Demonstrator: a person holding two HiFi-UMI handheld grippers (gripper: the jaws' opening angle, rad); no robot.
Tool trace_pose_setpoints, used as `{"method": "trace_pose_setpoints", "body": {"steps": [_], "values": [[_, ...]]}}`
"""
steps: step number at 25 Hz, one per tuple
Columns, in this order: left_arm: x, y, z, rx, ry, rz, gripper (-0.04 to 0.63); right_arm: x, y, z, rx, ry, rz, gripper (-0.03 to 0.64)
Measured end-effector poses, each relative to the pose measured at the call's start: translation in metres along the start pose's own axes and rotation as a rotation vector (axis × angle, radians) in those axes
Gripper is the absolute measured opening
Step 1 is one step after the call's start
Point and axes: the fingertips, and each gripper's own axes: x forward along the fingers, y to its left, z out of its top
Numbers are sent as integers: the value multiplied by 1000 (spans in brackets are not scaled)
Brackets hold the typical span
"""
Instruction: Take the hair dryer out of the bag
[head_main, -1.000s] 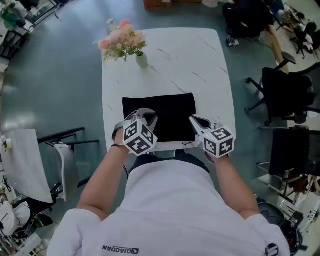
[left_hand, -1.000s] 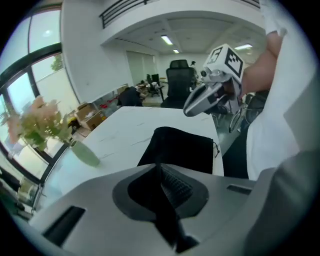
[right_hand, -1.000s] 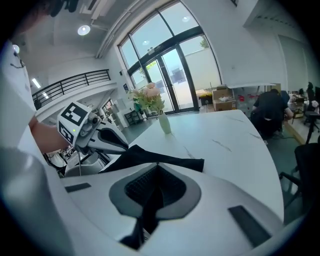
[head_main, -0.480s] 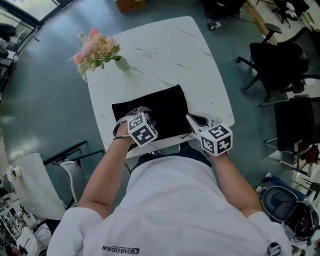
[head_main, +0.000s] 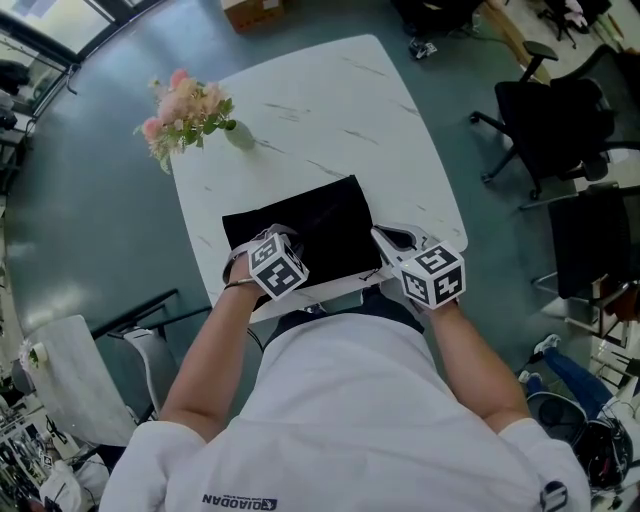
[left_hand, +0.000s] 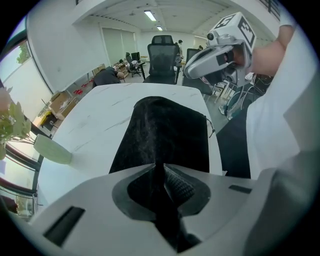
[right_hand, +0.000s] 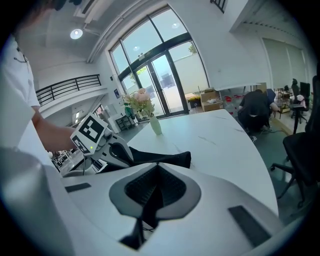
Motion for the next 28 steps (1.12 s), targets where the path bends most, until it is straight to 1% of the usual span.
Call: {"method": "trace_pose_setpoints", "body": {"steps": [3, 7, 11, 14, 16, 20, 24, 26, 28], "values": [[-7, 2, -5, -41, -4, -2, 43, 1, 0, 3, -11, 2, 6, 17], [-18, 7, -20, -76, 1, 20, 38, 5, -6, 5, -18, 6, 3, 17], [-27, 7, -42, -75, 24, 49, 38, 7, -21, 9, -24, 7, -18, 17], [-30, 4, -53, -69, 17, 64, 38, 14, -27, 10, -56, 20, -21, 17], [-33, 2, -57, -65, 6, 69, 38, 24, -24, 9, -108, 48, -5, 17], [-38, -6, -62, -14, -2, 50, 38, 54, -13, -2, -248, 135, 47, 17], [-43, -10, -68, 11, -2, 44, 38, 80, -7, -12, -390, 229, 87, 17], [-46, -11, -72, 28, 1, 45, 38, 88, -2, -21, -445, 286, 119, 17], [-49, -11, -77, 27, 6, 52, 38, 91, 9, -31, -491, 326, 168, 17]]}}
